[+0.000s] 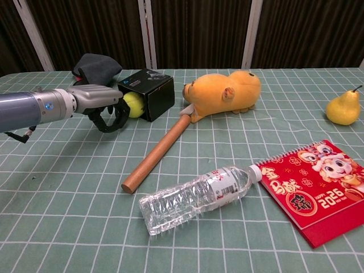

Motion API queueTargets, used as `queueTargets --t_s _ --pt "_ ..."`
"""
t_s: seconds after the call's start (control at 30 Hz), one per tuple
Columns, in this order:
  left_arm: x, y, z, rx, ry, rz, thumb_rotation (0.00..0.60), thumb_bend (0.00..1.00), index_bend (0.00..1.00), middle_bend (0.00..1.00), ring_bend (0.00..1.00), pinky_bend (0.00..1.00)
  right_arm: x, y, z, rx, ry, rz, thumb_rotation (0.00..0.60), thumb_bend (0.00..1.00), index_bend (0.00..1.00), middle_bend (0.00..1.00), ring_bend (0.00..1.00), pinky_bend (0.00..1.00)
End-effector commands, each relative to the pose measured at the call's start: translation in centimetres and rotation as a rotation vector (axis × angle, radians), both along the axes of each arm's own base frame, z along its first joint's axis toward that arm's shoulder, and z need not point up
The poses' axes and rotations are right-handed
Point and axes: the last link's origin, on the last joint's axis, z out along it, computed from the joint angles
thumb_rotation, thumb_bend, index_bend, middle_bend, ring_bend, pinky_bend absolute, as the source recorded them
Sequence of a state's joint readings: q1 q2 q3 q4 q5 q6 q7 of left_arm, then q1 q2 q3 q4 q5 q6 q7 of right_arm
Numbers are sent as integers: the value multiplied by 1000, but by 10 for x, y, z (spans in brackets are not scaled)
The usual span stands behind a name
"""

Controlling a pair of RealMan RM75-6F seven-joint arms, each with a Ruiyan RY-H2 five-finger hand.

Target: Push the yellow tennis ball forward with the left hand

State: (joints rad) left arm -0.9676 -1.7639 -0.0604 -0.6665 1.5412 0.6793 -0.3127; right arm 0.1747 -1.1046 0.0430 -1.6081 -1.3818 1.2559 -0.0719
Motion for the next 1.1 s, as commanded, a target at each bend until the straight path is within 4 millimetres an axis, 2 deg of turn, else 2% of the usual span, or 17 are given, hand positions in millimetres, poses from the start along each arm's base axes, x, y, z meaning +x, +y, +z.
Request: queueTargets --t_s 0.03,0.3,0.43,0.53,0.77,0.9,1.1 --pt "4 1 -2 -2 -4 -14 600 456 519 509 275 251 0 1 0 -1 1 1 600 425 0 0 0 0" --pt "11 -1 -5 12 -32 -74 600 456 482 438 209 237 -1 -2 0 0 3 -1 600 425 0 0 0 0" --pt "6 0 -5 34 -3 -92 600 457 368 303 122 214 -1 -2 0 3 5 -7 600 426 0 0 0 0" --pt "4 0 -5 42 9 -95 600 457 321 224 74 189 -1 -3 0 5 4 -6 600 426 0 0 0 0" --pt "1 -8 -3 41 14 -122 600 456 247 188 58 185 1 0 0 7 4 3 600 426 0 0 0 0" --pt "-1 -20 1 27 -13 -151 600 454 217 212 59 185 3 3 0 7 2 11 600 426 0 0 0 0" --pt "-14 -65 31 -4 -87 -221 600 414 211 257 66 185 4 10 -2 15 5 24 600 426 0 0 0 0"
